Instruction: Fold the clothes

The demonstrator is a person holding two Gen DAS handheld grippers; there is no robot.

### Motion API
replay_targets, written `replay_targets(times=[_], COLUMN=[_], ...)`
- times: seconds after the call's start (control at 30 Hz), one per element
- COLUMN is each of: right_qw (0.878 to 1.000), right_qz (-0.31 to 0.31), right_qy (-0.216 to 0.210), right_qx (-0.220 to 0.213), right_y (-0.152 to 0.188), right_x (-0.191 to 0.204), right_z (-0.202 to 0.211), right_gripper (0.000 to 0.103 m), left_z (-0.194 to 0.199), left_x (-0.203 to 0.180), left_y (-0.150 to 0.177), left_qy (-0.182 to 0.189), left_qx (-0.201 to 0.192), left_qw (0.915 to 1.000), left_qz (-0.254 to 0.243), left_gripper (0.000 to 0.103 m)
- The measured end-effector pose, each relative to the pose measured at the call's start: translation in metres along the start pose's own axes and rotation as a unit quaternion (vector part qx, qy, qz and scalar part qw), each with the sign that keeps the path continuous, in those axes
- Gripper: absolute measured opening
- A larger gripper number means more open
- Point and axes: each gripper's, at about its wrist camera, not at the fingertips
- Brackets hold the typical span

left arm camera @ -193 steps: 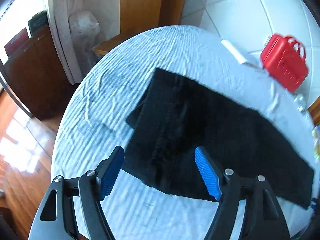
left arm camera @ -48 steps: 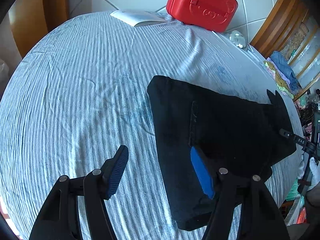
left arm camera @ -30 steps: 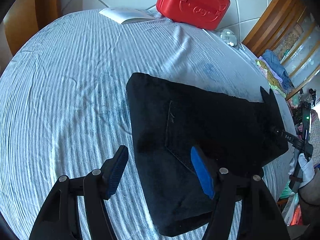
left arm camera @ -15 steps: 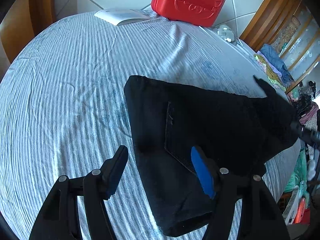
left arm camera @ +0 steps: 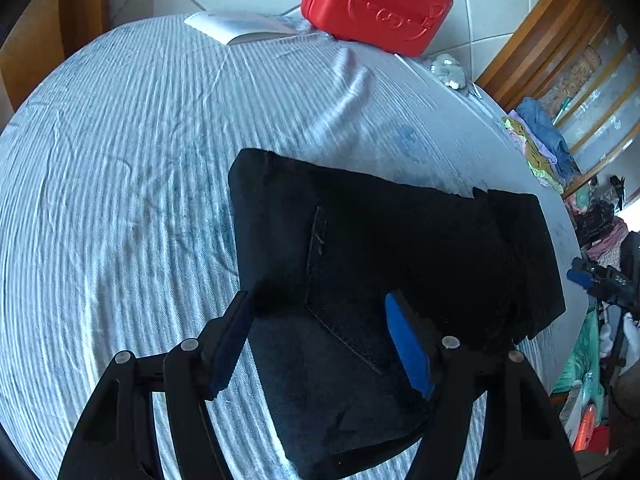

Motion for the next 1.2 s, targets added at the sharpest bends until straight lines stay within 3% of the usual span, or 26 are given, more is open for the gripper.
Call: replay_targets(times=[0.1,0.2,0.3,0.37,0.47,0.53,0.67,0.73,0.77,0.83,0.87,0.93,1.07,1.2], right_qw=[0.999,0.998,0.998,0.998,0.986,0.978,0.977,0.969,0.967,0.971,0.971,0.981,0.995,0.999], right_qz=[-0.004,0.012,0.044,0.007,-0.062,-0.071,-0.047,-0.035,-0.014,0.031,0.029,0.039,0.014,-0.016], right_qy=[-0.021,-0.026,0.015,-0.023,-0.140,-0.187,-0.205,-0.245,-0.253,-0.235,-0.235,-0.192,-0.103,-0.024], right_qx=[0.024,0.048,0.046,0.052,0.061,0.061,0.033,0.024,0.024,0.023,0.027,0.011,-0.014,-0.027], right_y=[-0.004,0.001,0.007,0.004,0.005,0.005,0.013,0.017,0.017,0.024,0.027,0.035,0.037,0.033], right_x=[-0.011,-0.001,0.025,0.021,0.013,0.028,0.084,0.123,0.144,0.191,0.202,0.210,0.175,0.121], right_z=[-0.020,-0.037,-0.038,-0.033,-0.017,-0.005,0.021,0.034,0.039,0.039,0.035,0.033,0.035,0.033], right_gripper=[0.072,0.061,0.050,0.041,0.028,0.024,0.022,0.012,0.012,0.012,0.012,0.012,0.012,0.013], left_z=[-0.004,-0.009,-0.013,-0.014,-0.011,-0.009,-0.006,0.000,0.004,0.012,0.017,0.027,0.042,0.043], left_x=[0.002,-0.003,-0.009,-0.011,-0.012,-0.012,-0.001,0.003,0.004,0.006,0.006,0.004,-0.004,-0.019], left_y=[0.000,0.002,0.003,0.004,0.004,0.005,0.005,0.004,0.003,0.003,0.002,0.001,-0.003,-0.008], left_qy=[-0.004,-0.007,-0.010,-0.011,-0.006,-0.003,0.032,0.046,0.050,0.055,0.054,0.054,0.047,0.029], left_qx=[0.005,0.011,0.016,0.018,0.014,0.012,0.011,0.015,0.017,0.019,0.020,0.018,0.012,0.018], left_qw=[0.9999,0.9999,0.9998,0.9997,0.9997,0.9997,0.9990,0.9981,0.9975,0.9964,0.9959,0.9947,0.9928,0.9914], left_qz=[0.009,0.000,-0.008,-0.013,-0.017,-0.019,-0.028,-0.039,-0.047,-0.062,-0.070,-0.086,-0.110,-0.126], left_gripper=[0.075,0.073,0.050,0.041,0.038,0.038,0.038,0.038,0.038,0.038,0.038,0.038,0.038,0.038])
Point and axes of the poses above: each gripper's, at about its wrist camera, not at the fingertips, and z roughly against the way its jaws point, x to its left, y to its underside, and after that the axes turned 9 degrees about y, right-handed
